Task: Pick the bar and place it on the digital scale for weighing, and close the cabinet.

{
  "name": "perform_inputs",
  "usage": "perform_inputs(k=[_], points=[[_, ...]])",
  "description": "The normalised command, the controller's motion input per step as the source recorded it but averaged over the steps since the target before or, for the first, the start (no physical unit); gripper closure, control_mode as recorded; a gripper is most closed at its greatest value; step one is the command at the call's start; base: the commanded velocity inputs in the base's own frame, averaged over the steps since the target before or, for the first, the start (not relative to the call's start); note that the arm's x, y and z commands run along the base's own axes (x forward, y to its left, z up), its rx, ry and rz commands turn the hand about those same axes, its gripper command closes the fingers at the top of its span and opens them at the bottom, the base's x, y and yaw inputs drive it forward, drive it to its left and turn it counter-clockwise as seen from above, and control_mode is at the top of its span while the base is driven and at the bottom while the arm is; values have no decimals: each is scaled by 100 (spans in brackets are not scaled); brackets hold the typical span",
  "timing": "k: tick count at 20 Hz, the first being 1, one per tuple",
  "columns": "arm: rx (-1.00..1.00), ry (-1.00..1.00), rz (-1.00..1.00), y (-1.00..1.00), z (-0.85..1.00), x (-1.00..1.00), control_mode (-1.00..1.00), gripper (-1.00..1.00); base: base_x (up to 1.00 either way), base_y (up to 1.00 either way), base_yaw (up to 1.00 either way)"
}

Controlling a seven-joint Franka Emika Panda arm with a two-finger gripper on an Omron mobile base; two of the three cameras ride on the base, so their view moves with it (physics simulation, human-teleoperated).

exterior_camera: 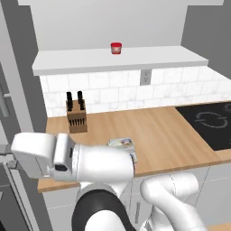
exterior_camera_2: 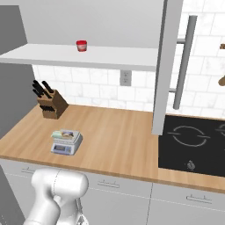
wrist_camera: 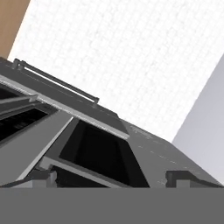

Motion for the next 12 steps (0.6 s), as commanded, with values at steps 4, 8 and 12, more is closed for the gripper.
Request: perform_inputs(k=[4,8,12], points=[[16,-4,-23,11,0,-12,-100,-100,0,0,0],[29,0,-47,20,0,-22,-100,-100,0,0,0],[34,0,-49,20,0,-30,-100,-100,0,0,0]])
